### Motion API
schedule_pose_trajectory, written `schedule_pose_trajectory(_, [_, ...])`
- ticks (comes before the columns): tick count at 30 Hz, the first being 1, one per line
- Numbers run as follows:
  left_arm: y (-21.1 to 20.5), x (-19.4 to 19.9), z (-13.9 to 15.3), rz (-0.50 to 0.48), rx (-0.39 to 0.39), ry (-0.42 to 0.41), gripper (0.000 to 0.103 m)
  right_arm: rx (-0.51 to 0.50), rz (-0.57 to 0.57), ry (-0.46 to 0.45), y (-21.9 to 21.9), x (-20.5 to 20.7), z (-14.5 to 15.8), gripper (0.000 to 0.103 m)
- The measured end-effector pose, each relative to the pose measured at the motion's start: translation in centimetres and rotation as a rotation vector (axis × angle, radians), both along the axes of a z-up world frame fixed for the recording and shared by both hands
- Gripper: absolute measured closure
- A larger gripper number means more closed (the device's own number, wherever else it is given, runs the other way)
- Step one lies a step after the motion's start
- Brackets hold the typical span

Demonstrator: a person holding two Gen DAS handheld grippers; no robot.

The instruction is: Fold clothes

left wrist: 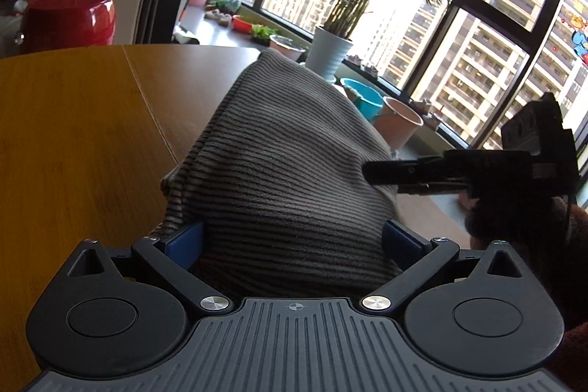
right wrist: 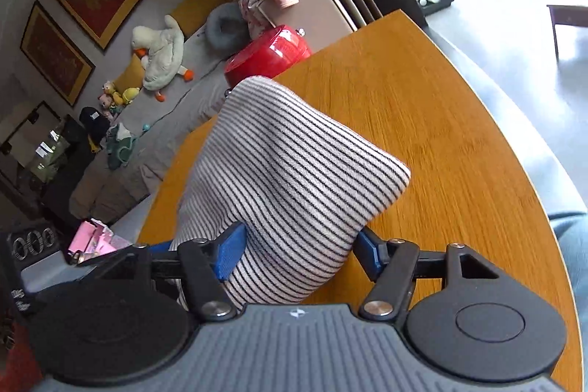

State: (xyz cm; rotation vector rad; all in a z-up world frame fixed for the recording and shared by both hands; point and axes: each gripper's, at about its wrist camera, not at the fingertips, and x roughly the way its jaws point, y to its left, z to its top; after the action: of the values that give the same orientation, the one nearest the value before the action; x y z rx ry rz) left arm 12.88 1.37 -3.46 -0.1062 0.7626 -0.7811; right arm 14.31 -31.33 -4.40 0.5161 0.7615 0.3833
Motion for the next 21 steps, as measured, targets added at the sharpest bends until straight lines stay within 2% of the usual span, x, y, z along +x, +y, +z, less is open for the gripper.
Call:
schedule_pose_trajectory(2, [0.2, -0.8, 0.7, -0.034, 0.002, -0.012, 0.001, -0.044, -0.006, -0.022, 0.3, 0.9, 0.2, 0.035])
schedule_pose_trajectory(4, [0.7, -1.7, 2.4, -0.053, -0.027, -0.062, 0.001, -0.088, -0.012, -0.043, 0.7, 1.8, 0.4, 0.031])
schedule_pose_trajectory(7, [1.9, -1.5, 5.1, 0.002, -0.094, -0.148, 0.001, -0.152, -0.02, -0.075, 1.2, 3.1, 0.8, 0.027])
schedule_pose_trajectory(9, [2.4, -0.5, 5.8, 0.064, -0.08, -0.191, 0.001, -0.152, -0.025, -0.079, 1.1, 2.9, 0.7, 0.027])
schedule_pose_trajectory(11, [2.0, 1.2, 4.4, 0.104, -0.019, -0.157, 0.002, -0.149, -0.032, -0.086, 1.0, 2.6, 0.9, 0.027])
schedule_pose_trajectory(13, [1.5, 3.1, 2.6, 0.136, 0.048, -0.102, 0.017, -0.125, -0.029, -0.103, 0.6, 1.9, 1.2, 0.027])
schedule_pose_trajectory(14, [1.5, 3.7, 1.7, 0.145, 0.056, -0.073, 0.029, -0.099, -0.013, -0.104, 0.5, 1.5, 1.4, 0.027])
schedule_pose_trajectory(16, [2.0, 4.0, 0.5, 0.144, -0.004, -0.011, 0.03, -0.047, 0.017, -0.106, 0.3, 0.9, 1.8, 0.027])
schedule_pose_trajectory(18, [2.4, 4.2, -0.5, 0.14, -0.054, 0.041, 0.032, -0.035, 0.045, -0.097, 0.4, 0.6, 1.9, 0.034])
schedule_pose_trajectory(21, [1.4, 2.8, -0.4, 0.081, -0.069, 0.059, 0.034, -0.12, 0.045, -0.11, 1.0, 1.4, 2.3, 0.039])
